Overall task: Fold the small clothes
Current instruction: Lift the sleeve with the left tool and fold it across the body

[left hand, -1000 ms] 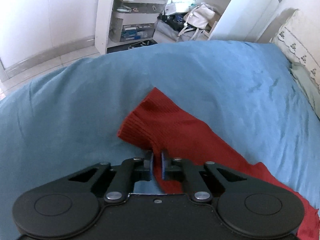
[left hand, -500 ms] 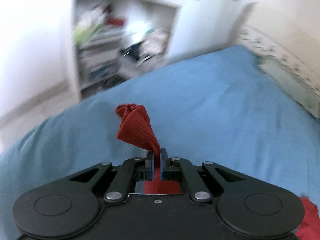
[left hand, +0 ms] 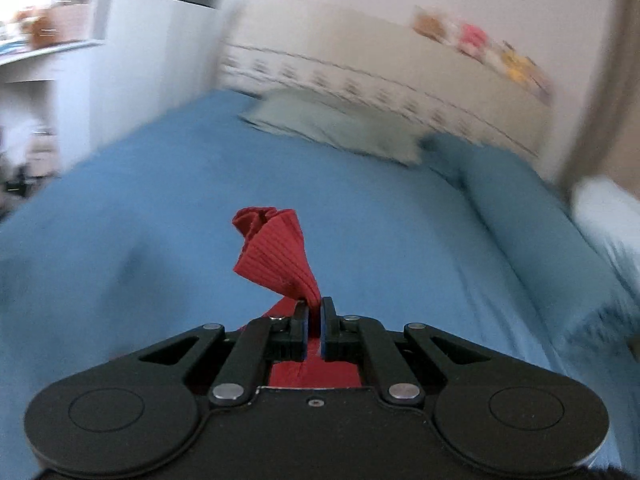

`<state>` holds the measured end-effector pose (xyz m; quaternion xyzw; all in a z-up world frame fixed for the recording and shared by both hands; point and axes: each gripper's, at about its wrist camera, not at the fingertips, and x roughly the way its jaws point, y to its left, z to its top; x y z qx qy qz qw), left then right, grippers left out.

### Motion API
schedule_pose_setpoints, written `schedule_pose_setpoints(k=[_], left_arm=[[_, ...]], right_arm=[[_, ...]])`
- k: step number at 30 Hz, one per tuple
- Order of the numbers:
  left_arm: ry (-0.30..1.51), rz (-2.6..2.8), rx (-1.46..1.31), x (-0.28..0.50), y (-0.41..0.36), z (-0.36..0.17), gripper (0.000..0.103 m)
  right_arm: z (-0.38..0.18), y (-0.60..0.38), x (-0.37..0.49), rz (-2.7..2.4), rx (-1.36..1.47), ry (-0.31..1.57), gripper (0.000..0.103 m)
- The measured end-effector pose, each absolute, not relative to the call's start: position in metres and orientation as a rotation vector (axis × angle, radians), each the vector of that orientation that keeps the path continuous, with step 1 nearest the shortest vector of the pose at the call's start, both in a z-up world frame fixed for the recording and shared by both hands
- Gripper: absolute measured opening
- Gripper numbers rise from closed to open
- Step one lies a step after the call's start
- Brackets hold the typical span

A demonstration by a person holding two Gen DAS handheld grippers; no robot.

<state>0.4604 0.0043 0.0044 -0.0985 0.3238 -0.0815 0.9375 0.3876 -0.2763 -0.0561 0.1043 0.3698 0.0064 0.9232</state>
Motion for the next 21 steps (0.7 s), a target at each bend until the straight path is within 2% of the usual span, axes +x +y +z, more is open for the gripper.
schedule_pose_setpoints(k=[5,10,13,17,18,19,21], left_arm=[[0.790,-0.255,-0.104,0.463,-0.081,-0.068,0.005],[0.932,-0.262,-0.022,0.462,-0.116,-0.143,0.005],[0.962,-0.257,0.003,0.458,-0.125,-0.162,0.005],[0.961,-0.264,0.013,0.455,-0.128,-0.159,0.009],[0.965,-0.265,0.013,0.454,-0.128,-0.158,0.025],[0.974,-0.264,0.010,0.455,-0.126,-0.156,0.057],[0.965,-0.259,-0.013,0.451,-0.120,-0.148,0.080]], right_arm=[[-0.072,-0.339,0.379,-0.044,0.237,0.782,0.103],[-0.102,-0.381,0.369,-0.077,0.269,0.822,0.103],[-0.118,-0.396,0.364,-0.084,0.288,0.842,0.103],[-0.131,-0.403,0.359,-0.080,0.311,0.862,0.103],[-0.132,-0.404,0.358,-0.076,0.313,0.866,0.103],[-0.134,-0.404,0.358,-0.072,0.311,0.869,0.103],[-0.134,-0.401,0.361,-0.068,0.297,0.872,0.103]])
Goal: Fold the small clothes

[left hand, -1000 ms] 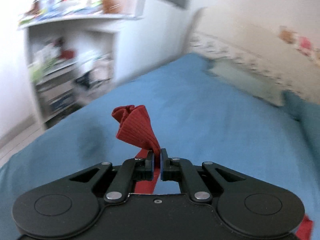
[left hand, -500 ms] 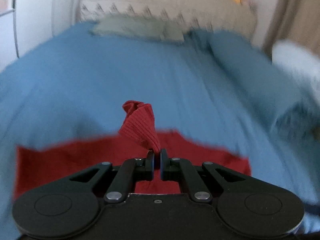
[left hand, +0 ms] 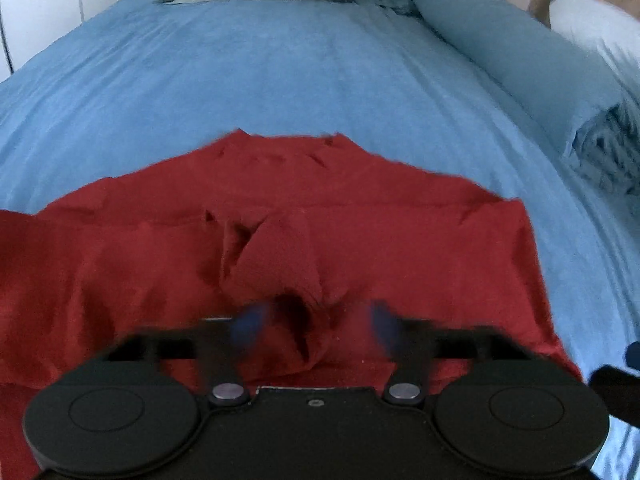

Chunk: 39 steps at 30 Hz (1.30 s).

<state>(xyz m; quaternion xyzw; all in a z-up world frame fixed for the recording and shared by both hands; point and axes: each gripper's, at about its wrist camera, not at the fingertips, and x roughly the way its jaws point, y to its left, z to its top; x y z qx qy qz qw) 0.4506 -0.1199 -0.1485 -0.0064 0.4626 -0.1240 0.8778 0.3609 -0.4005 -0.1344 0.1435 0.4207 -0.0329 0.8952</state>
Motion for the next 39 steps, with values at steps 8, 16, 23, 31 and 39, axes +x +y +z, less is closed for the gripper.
schedule_pose_setpoints(k=[8,16,23,31,39], left_arm=[[0.918,-0.135,0.036,0.428,-0.062,-0.105,0.096],[0.933,-0.082,0.066,0.430,-0.010,-0.109,0.098],[0.939,-0.070,0.055,0.429,0.026,-0.116,0.099],[0.951,-0.080,0.028,0.429,0.047,-0.113,0.098],[0.945,-0.121,0.025,0.434,0.045,-0.112,0.098]], right_arm=[[-0.122,-0.375,0.377,-0.043,0.222,0.886,0.103],[-0.127,-0.293,0.424,0.113,0.055,0.877,0.103],[-0.172,-0.219,0.473,0.250,-0.252,0.920,0.072],[-0.167,-0.242,0.481,0.111,-0.114,0.885,0.028],[-0.195,-0.314,0.460,-0.013,0.387,0.920,0.041]])
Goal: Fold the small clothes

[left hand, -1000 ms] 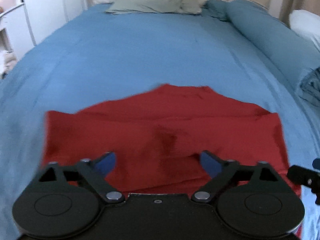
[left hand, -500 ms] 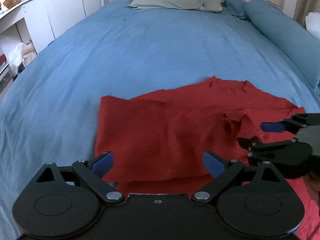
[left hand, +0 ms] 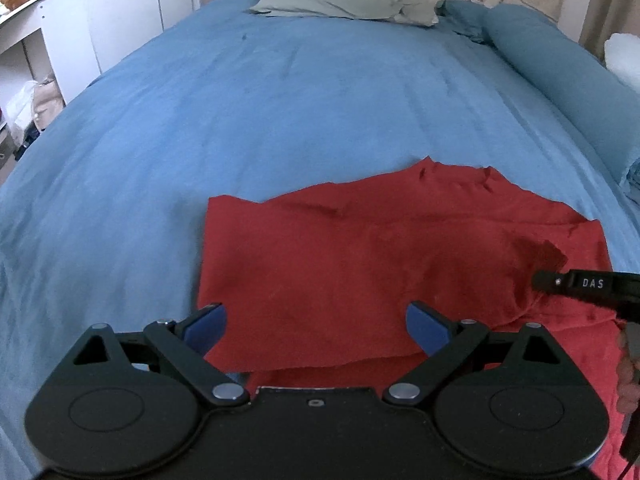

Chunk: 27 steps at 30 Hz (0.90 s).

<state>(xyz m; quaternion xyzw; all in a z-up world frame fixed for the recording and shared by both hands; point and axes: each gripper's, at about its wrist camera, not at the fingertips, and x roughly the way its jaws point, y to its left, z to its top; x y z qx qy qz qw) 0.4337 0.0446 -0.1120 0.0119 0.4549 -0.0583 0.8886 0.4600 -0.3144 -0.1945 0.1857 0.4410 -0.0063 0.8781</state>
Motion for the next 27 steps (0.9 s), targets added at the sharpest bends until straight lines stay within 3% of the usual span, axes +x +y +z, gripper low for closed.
schedule_pose_setpoints(k=[1,2,3,6,10,13,15,20,27], left_arm=[[0.947,-0.123,0.024,0.434,0.043,-0.113,0.098],[0.950,-0.125,0.022,0.435,0.042,-0.113,0.098],[0.953,-0.129,0.020,0.435,0.041,-0.115,0.098],[0.963,-0.132,0.015,0.436,0.038,-0.118,0.098],[0.973,-0.132,0.008,0.436,0.033,-0.119,0.098],[0.978,-0.129,-0.004,0.438,0.032,-0.119,0.098],[0.980,-0.129,-0.009,0.438,0.032,-0.119,0.098],[0.983,-0.127,-0.020,0.439,0.033,-0.119,0.098],[0.989,-0.123,-0.034,0.441,0.035,-0.121,0.098]], right_arm=[[-0.199,-0.320,0.457,-0.013,0.436,0.920,0.049],[-0.201,-0.322,0.455,-0.020,0.469,0.919,0.067],[-0.203,-0.323,0.453,-0.025,0.501,0.909,0.077],[-0.204,-0.324,0.449,-0.029,0.563,0.886,0.085],[-0.203,-0.309,0.457,-0.085,0.510,0.892,0.084],[-0.205,-0.305,0.464,-0.173,0.496,0.887,0.078],[-0.204,-0.306,0.467,-0.233,0.489,0.898,0.058],[-0.205,-0.317,0.454,-0.282,0.493,0.910,0.043],[-0.211,-0.337,0.439,-0.247,0.625,0.876,0.047]])
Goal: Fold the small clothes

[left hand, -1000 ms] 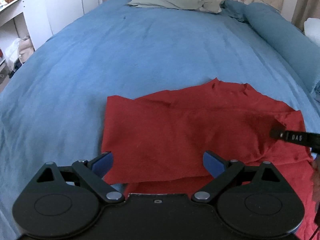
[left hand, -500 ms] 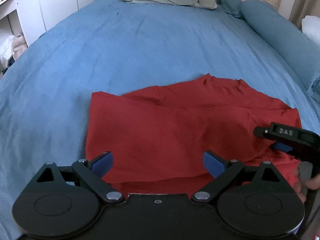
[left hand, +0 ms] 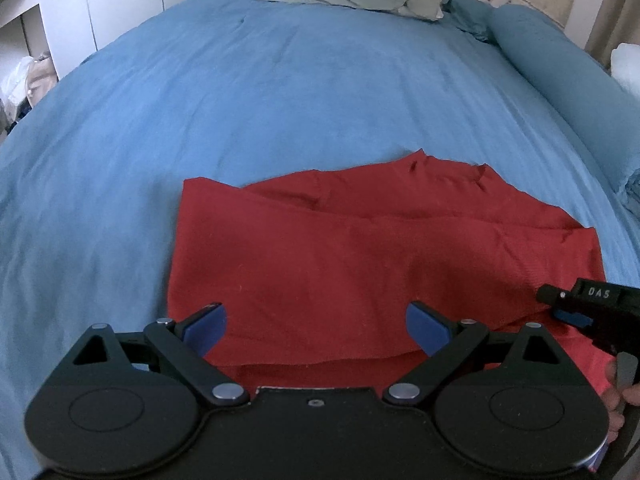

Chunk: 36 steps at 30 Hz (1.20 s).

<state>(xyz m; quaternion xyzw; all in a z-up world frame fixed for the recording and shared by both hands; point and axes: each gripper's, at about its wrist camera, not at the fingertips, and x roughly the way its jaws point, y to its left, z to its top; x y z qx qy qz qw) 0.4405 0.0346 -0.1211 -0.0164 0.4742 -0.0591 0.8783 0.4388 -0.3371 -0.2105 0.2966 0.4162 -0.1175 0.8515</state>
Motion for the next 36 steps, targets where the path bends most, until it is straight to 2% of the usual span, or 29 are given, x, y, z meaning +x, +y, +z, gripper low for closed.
schedule_pose_setpoints(k=[5,7,8,9,15,20,26,29,31,33,34,36], left_arm=[[0.991,-0.125,-0.029,0.441,0.035,-0.121,0.098],[0.995,-0.123,-0.027,0.441,0.034,-0.122,0.098],[0.996,-0.121,-0.027,0.441,0.034,-0.122,0.098],[0.997,-0.120,-0.028,0.441,0.034,-0.122,0.098],[0.994,-0.118,-0.021,0.442,0.033,-0.123,0.098],[0.999,-0.121,-0.028,0.442,0.032,-0.126,0.098],[1.012,-0.127,-0.008,0.443,0.028,-0.131,0.098],[1.013,-0.134,0.014,0.443,0.026,-0.134,0.098],[1.012,-0.141,0.025,0.444,0.026,-0.134,0.098],[1.006,-0.150,0.035,0.445,0.023,-0.135,0.098],[1.004,-0.153,0.042,0.446,0.022,-0.135,0.098],[1.001,-0.161,0.054,0.448,0.018,-0.135,0.098]], right_arm=[[-0.215,-0.342,0.451,-0.208,0.676,0.862,0.048],[-0.213,-0.339,0.457,-0.206,0.636,0.877,0.038],[-0.210,-0.338,0.459,-0.208,0.605,0.890,0.027],[-0.207,-0.337,0.461,-0.202,0.586,0.897,0.024],[-0.152,-0.348,0.455,-0.130,0.560,0.786,0.023],[-0.107,-0.373,0.438,-0.185,0.408,0.669,0.023],[-0.156,-0.393,0.435,-0.246,0.244,0.789,0.023],[-0.179,-0.392,0.436,-0.236,0.222,0.838,0.027],[-0.179,-0.387,0.435,-0.271,0.196,0.829,0.043],[-0.171,-0.378,0.425,-0.322,0.145,0.792,0.095],[-0.165,-0.371,0.420,-0.339,0.119,0.750,0.102],[-0.157,-0.355,0.411,-0.253,0.086,0.679,0.103]])
